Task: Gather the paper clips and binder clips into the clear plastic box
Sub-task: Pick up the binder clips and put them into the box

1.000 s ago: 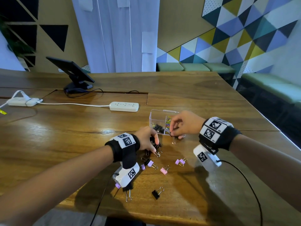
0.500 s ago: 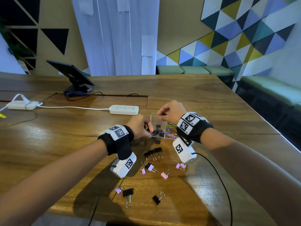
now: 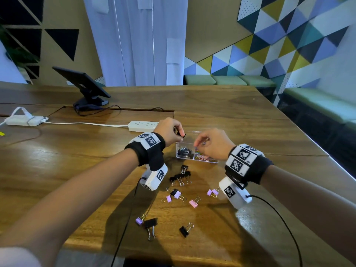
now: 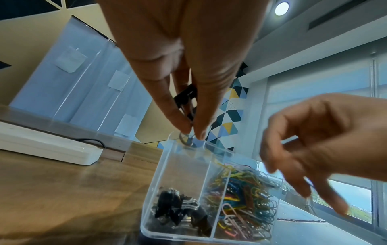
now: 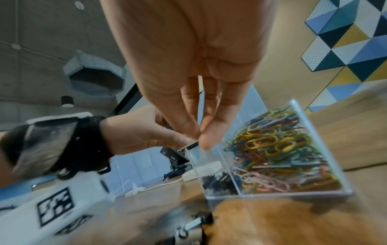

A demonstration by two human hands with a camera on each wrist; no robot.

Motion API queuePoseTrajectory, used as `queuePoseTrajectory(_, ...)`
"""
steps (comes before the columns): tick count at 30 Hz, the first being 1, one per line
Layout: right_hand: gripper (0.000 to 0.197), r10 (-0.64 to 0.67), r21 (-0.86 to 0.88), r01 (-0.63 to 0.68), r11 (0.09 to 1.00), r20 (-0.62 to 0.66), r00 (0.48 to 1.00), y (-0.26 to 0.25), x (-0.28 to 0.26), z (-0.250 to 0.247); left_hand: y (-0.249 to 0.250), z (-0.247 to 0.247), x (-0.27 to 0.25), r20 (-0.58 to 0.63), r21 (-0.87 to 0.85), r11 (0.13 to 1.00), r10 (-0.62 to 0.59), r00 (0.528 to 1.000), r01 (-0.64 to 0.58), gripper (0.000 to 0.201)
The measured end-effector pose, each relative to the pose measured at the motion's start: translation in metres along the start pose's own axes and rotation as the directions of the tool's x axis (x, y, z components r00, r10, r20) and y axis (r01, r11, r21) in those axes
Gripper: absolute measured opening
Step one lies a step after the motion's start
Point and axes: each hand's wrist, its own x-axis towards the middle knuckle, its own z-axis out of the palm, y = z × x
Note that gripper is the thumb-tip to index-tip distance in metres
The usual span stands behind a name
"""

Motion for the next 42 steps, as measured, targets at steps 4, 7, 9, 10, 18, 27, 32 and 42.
queuePoseTrajectory(4, 0.015, 0.046, -0.192, 0.000, 0.981, 0.235, 0.971, 0.017, -0.018, 0.003, 0.002, 0.006, 0.005, -0.007, -0.003, 1.000, 0.013, 1.000, -0.013, 0.009)
queuePoseTrajectory(7, 0.022, 0.137, -0.363, 0.033, 0.931, 0.431, 0.892, 0.028, -0.029, 0.007, 0.004, 0.014, 0.007, 0.013, -0.013, 0.999, 0.044, 0.999, -0.044, 0.007)
queuePoseTrajectory(9, 0.039, 0.200, -0.443, 0.067, 0.894, 0.528, 0.826, 0.029, -0.034, 0.008, 0.005, 0.019, 0.008, 0.023, -0.005, 0.997, 0.073, 0.997, -0.073, 0.005)
queuePoseTrajectory(10, 0.044, 0.209, -0.449, 0.074, 0.891, 0.547, 0.810, 0.029, -0.036, 0.009, 0.005, 0.020, 0.008, 0.019, -0.006, 0.997, 0.082, 0.996, -0.082, 0.005)
queuePoseTrajectory(18, 0.026, 0.139, -0.449, 0.125, 0.885, 0.510, 0.849, 0.027, -0.044, 0.017, 0.003, 0.023, 0.016, -0.060, -0.069, 0.995, 0.067, 0.996, -0.071, 0.004)
queuePoseTrajectory(27, 0.018, 0.115, -0.442, 0.152, 0.884, 0.522, 0.845, 0.015, -0.046, 0.018, 0.002, 0.019, 0.019, 0.045, -0.089, 0.993, 0.081, 0.996, -0.077, 0.017)
queuePoseTrajectory(32, 0.019, 0.101, -0.442, 0.157, 0.883, 0.505, 0.857, 0.012, -0.049, 0.022, -0.001, 0.020, 0.015, -0.058, -0.031, 0.991, 0.129, 0.990, -0.131, 0.010)
queuePoseTrajectory(42, 0.017, 0.073, -0.356, 0.097, 0.929, 0.436, 0.897, 0.016, -0.039, 0.017, -0.044, 0.024, 0.010, 0.002, 0.111, 0.989, -0.100, 0.995, 0.099, 0.015)
